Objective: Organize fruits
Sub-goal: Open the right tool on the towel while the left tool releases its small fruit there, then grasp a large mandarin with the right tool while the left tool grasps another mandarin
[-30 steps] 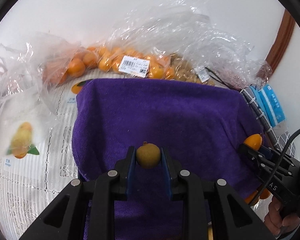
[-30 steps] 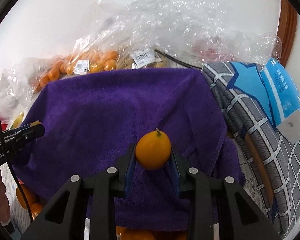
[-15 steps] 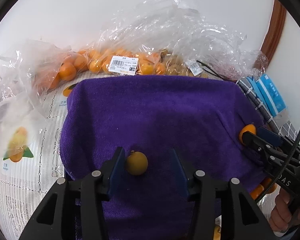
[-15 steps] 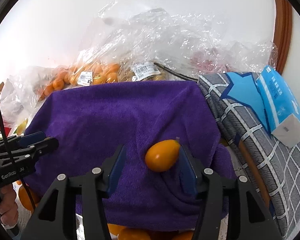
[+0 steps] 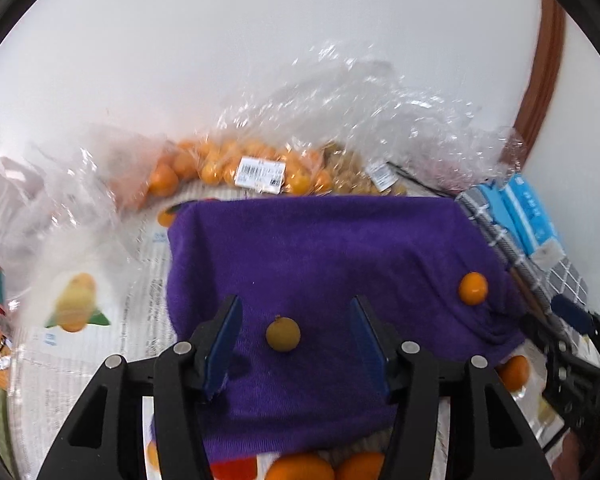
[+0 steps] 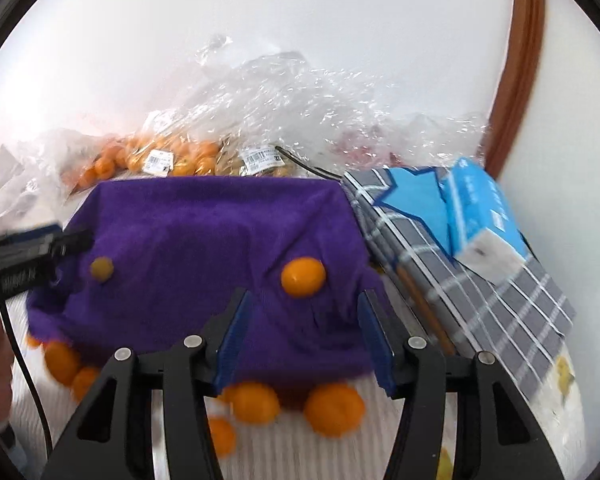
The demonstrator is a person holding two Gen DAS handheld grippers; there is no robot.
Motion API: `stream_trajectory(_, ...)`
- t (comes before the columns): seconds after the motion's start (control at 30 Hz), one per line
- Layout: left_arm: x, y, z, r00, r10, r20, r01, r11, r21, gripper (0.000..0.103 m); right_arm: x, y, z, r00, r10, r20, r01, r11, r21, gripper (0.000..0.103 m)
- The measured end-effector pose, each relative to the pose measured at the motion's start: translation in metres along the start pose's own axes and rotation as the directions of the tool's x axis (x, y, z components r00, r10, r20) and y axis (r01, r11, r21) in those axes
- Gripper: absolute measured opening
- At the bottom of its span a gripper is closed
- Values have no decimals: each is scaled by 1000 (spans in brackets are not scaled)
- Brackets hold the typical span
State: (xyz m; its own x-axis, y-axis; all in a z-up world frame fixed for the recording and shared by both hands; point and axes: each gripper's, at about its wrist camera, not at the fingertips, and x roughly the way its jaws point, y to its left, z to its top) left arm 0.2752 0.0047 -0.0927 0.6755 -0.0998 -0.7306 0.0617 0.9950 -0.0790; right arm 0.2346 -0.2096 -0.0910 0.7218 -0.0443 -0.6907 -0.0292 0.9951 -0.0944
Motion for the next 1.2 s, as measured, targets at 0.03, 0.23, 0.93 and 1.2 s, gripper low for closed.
stream_trajectory(0.03, -10, -1, -1, 1000, -5, 6, 5, 1000, 12, 54, -10, -1, -3, 1000, -10, -1, 10, 1000, -5, 54)
stream_trajectory(0.23, -51, 9, -29, 999, -6, 42, 5, 1000, 30, 58, -40, -11, -34, 999, -8, -37, 9, 1000, 26, 55)
stream_trajectory(0.93, -44, 46, -118, 995, -48, -83, 39, 994, -100, 59, 18, -26, -75, 993, 73, -90, -66, 994, 83, 43)
stream_trajectory(1.2, -33, 33, -108, 991, -114, -65, 107, 988, -109, 58, 33, -33, -75, 993, 67, -101, -61, 996, 64, 42)
